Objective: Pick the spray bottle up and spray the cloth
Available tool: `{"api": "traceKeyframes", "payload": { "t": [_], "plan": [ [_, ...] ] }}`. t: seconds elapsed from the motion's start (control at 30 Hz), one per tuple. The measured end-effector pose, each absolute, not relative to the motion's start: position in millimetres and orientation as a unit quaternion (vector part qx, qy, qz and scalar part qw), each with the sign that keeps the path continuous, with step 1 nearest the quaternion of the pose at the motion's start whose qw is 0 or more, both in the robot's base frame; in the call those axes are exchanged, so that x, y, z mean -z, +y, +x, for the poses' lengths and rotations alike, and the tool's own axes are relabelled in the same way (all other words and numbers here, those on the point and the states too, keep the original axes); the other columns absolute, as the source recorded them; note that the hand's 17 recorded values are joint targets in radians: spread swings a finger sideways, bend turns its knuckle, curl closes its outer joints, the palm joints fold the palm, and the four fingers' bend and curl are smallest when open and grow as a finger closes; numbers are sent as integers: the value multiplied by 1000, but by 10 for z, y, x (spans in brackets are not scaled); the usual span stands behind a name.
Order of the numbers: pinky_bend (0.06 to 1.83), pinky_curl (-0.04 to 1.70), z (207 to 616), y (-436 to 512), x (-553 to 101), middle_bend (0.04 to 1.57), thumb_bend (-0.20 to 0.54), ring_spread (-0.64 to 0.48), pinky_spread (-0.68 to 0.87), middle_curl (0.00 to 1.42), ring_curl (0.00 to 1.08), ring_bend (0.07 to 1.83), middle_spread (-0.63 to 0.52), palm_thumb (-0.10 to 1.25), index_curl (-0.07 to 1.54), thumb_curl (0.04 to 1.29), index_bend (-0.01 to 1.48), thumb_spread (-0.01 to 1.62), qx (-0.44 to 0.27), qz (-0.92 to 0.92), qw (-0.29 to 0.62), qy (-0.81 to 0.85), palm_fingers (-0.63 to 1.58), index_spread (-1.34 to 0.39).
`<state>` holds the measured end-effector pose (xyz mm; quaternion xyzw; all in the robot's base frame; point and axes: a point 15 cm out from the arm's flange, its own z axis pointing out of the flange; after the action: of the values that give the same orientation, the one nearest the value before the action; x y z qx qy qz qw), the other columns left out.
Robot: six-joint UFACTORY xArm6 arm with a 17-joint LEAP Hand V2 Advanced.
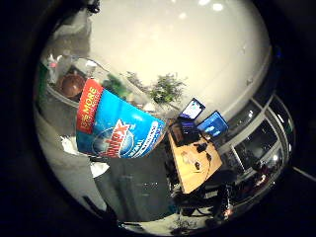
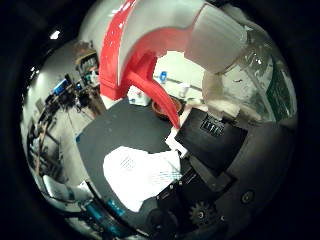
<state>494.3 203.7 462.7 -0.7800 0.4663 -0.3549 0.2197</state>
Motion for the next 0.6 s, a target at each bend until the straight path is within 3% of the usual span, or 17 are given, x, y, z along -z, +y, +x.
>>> {"api": "traceKeyframes", "payload": {
  "t": [0.1,0.33,0.6],
  "plan": [
    [1299,633,4720,2173,-3951,1314,-21,-200,-321,754,581,1458,-180,1007,707,1004,1143,544,319,-806,185,463,1213,-273],
    [1304,634,4482,2402,-3331,1315,-19,-207,-317,754,586,1455,-179,1010,708,1006,1149,536,287,-828,158,455,1205,-273],
    [1301,633,4632,2351,-3808,1311,-21,-203,-317,752,585,1455,-179,1007,707,1002,1146,544,311,-811,187,460,1210,-273]
  ]
}}
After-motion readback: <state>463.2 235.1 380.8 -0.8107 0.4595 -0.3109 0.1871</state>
